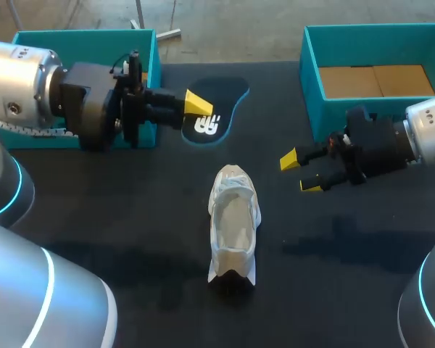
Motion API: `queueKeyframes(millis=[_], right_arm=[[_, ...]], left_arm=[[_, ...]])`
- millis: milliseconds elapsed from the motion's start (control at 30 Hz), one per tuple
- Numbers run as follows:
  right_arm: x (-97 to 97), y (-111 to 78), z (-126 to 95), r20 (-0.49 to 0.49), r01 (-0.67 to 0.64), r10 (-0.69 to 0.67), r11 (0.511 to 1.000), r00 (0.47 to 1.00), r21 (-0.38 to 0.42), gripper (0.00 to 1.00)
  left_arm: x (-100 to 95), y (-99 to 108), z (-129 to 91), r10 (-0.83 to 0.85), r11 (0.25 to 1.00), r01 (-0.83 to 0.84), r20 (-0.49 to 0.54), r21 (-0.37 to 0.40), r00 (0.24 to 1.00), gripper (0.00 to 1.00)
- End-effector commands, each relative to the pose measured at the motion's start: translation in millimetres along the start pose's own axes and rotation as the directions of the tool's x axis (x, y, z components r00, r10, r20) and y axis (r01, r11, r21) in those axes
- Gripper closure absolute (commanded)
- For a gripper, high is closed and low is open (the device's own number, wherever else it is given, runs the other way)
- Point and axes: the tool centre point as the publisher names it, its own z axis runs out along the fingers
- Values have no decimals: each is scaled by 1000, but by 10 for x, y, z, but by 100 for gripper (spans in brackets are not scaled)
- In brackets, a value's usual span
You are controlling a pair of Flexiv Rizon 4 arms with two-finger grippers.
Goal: Take the shoe out of the shoebox, open the shoe tongue, remove and reinsert the insole, then place the shoe into the shoebox
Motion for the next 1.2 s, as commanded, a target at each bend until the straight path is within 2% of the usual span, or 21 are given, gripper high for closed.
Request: queueKeyframes(millis=[33, 67, 133, 233, 267, 333, 400, 533, 600, 1200], right_arm=[[8, -8, 11, 4, -2, 2, 1000, 1000, -2, 0], [8, -8, 11, 4, -2, 2, 1000, 1000, -2, 0], [8, -8, 11, 4, -2, 2, 1000, 1000, -2, 0], [8, -8, 11, 4, -2, 2, 1000, 1000, -2, 0], [8, -8, 11, 4, -2, 2, 1000, 1000, -2, 0], [8, -8, 11, 4, -2, 2, 1000, 1000, -2, 0], [8, -8, 11, 4, -2, 2, 1000, 1000, -2, 0], [8, -8, 11, 4, -2, 2, 1000, 1000, -2, 0], [8, -8, 11, 4, -2, 2, 1000, 1000, -2, 0], [8, -8, 11, 4, -2, 2, 1000, 1000, -2, 0]], left_arm=[[31, 57, 31, 17, 1000, -17, -3, 12, 1000, 100], [81, 100, 40, 55, 998, -55, -6, -7, 998, 100], [205, 194, 47, 73, 997, -73, 17, 13, 997, 100], [429, 311, 57, 179, 983, -179, -6, -31, 984, 100], [509, 334, 56, 259, 963, -260, -28, -71, 966, 100], [678, 376, 40, 331, 938, -332, -31, -94, 943, 100], [797, 427, -5, 335, 940, -330, 50, -85, 941, 100], [971, 526, -16, 397, 915, -392, 52, -93, 916, 100], [1043, 546, -31, 414, 910, -410, 77, -69, 907, 100], [1100, 557, -11, 423, 906, -419, 81, -63, 903, 100]])
